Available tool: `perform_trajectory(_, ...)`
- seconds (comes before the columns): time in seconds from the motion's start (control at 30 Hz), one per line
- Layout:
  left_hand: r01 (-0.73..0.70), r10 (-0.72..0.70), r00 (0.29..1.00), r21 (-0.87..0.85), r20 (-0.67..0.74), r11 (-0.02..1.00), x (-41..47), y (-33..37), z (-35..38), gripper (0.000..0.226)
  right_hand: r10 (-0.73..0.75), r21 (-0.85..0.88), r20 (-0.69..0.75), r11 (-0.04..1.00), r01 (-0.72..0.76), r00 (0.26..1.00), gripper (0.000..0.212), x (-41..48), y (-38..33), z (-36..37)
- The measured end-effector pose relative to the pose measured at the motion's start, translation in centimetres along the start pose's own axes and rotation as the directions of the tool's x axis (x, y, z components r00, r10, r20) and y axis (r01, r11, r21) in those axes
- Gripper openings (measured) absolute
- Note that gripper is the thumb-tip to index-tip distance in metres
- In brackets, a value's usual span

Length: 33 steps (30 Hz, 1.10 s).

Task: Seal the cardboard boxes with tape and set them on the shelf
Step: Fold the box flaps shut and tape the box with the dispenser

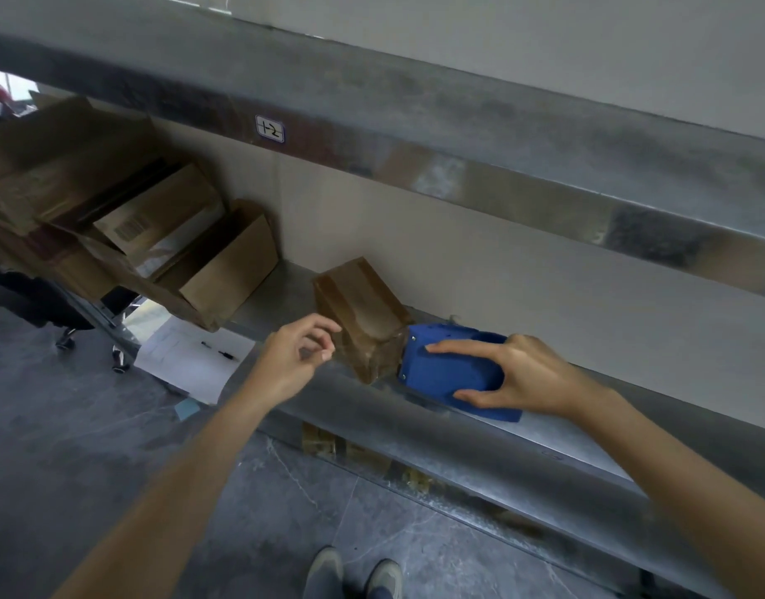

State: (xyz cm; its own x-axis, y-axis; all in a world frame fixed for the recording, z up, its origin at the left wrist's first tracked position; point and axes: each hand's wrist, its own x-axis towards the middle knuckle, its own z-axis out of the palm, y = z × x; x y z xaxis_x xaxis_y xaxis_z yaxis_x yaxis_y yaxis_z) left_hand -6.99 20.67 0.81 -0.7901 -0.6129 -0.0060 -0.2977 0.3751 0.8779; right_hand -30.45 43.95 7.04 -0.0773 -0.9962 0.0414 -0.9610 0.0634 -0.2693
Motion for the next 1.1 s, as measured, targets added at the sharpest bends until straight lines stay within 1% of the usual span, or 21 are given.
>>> perform_trajectory(0.1, -0.062, 0.062, 0.998, 0.029, -0.023, 0.998, -0.2, 0.2, 1.3, 0.035, 0.035, -0.037, -0.014, 0.999, -0.035, 0.999, 0.065, -0.2, 0.5, 0.3)
perform_trajectory(0.23, -0.134, 0.135, 0.99, 0.031, -0.043, 0.991, -0.1, 0.3, 2.7, 0.036, 0.057, -0.081, 0.006, 0.995, -0.056, 0.998, 0.065, -0.2, 0.9, 0.5)
perform_trajectory(0.37, -0.132, 0.138, 0.989, 0.11, -0.053, 0.985, 0.4, -0.9, 3.8, 0.038, 0.074, -0.092, 0.03, 0.993, -0.071, 0.997, 0.065, 0.0, 0.9, 0.9)
perform_trajectory(0.57, -0.148, 0.157, 0.984, 0.111, -0.085, 0.983, 0.7, -1.9, 4.6, 0.039, 0.108, -0.103, 0.056, 0.99, -0.102, 0.993, 0.065, 0.2, 0.9, 1.2)
perform_trajectory(0.73, -0.191, 0.208, 0.967, 0.122, -0.144, 0.974, 1.0, -2.2, 5.1, 0.037, 0.12, -0.093, 0.06, 0.989, -0.114, 0.991, 0.067, 0.6, 1.1, 1.3)
perform_trajectory(0.83, -0.229, 0.252, 0.948, 0.13, -0.197, 0.965, 1.1, -2.4, 5.5, 0.038, 0.124, -0.096, 0.064, 0.988, -0.117, 0.99, 0.067, 0.8, 1.2, 1.5)
perform_trajectory(0.93, -0.277, 0.303, 0.923, 0.14, -0.236, 0.951, 1.4, -2.8, 6.0, 0.034, 0.132, -0.096, 0.064, 0.987, -0.125, 0.989, 0.066, 0.9, 1.4, 1.6)
perform_trajectory(1.0, -0.25, 0.303, 0.915, 0.214, -0.266, 0.944, 1.6, -3.2, 6.2, 0.031, 0.136, -0.103, 0.062, 0.986, -0.13, 0.989, 0.066, 0.9, 1.4, 1.7)
perform_trajectory(1.07, -0.18, 0.307, 0.896, 0.369, -0.322, 0.912, 1.8, -3.1, 6.2, 0.031, 0.141, -0.101, 0.059, 0.986, -0.134, 0.988, 0.065, 1.0, 1.4, 1.9)
perform_trajectory(1.1, -0.168, 0.327, 0.882, 0.424, -0.338, 0.89, 1.9, -3.1, 6.1, 0.03, 0.146, -0.1, 0.057, 0.985, -0.14, 0.988, 0.065, 1.0, 1.5, 1.9)
